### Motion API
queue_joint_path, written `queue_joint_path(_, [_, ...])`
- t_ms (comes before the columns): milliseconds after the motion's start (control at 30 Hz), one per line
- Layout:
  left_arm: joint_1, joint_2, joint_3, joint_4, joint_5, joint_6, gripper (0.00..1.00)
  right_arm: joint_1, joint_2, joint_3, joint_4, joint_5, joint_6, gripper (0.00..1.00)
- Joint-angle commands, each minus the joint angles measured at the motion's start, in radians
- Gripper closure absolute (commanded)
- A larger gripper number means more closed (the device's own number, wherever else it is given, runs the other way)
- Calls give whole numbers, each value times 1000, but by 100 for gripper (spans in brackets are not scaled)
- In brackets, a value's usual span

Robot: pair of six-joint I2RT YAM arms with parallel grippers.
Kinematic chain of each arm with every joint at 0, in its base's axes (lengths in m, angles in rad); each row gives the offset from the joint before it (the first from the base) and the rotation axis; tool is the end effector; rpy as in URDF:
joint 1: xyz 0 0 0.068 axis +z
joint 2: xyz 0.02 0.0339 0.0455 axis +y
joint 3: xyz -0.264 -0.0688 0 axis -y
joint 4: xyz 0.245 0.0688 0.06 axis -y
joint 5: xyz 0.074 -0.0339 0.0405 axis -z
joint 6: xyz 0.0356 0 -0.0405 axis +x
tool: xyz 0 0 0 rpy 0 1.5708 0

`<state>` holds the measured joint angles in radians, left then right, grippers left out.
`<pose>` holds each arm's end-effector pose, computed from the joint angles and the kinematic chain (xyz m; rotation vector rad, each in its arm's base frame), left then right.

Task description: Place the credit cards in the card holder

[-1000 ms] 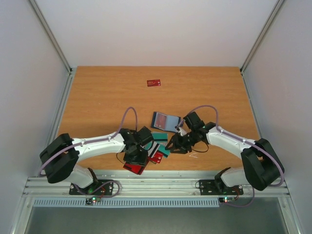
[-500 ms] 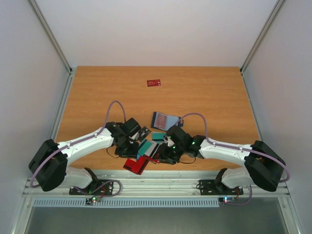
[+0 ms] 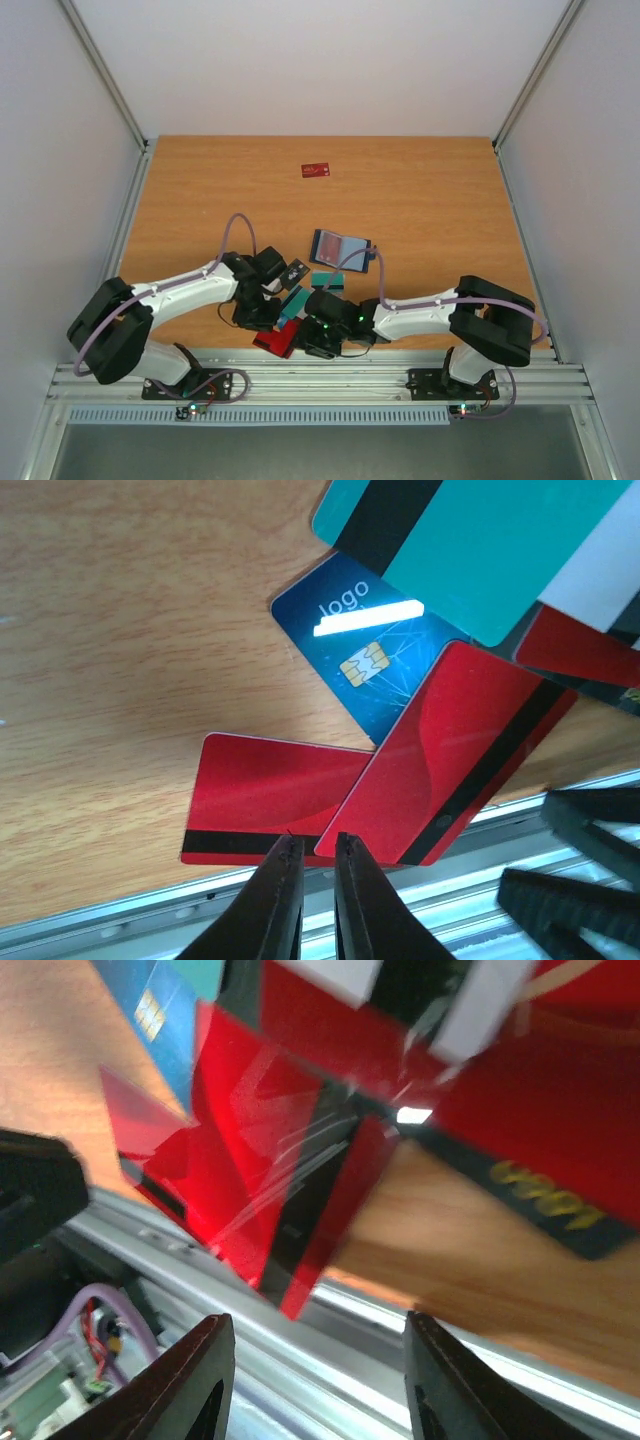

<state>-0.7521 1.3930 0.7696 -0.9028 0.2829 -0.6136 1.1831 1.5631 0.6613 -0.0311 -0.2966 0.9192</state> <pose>0.1481 -0.1521 0.1709 -0.2153 -2.9671 0.3705 0.0967 0.2644 0.1357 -0.5218 2.8475 1.0433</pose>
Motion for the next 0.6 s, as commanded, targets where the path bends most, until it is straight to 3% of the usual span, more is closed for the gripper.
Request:
queue_joint_path(0, [4,51,-8,52,44,23,88,43,70,33,132,66,77,52])
queue_joint_path(567, [2,173,-31,137,111,38,89,96,120,83,65,124,119,53])
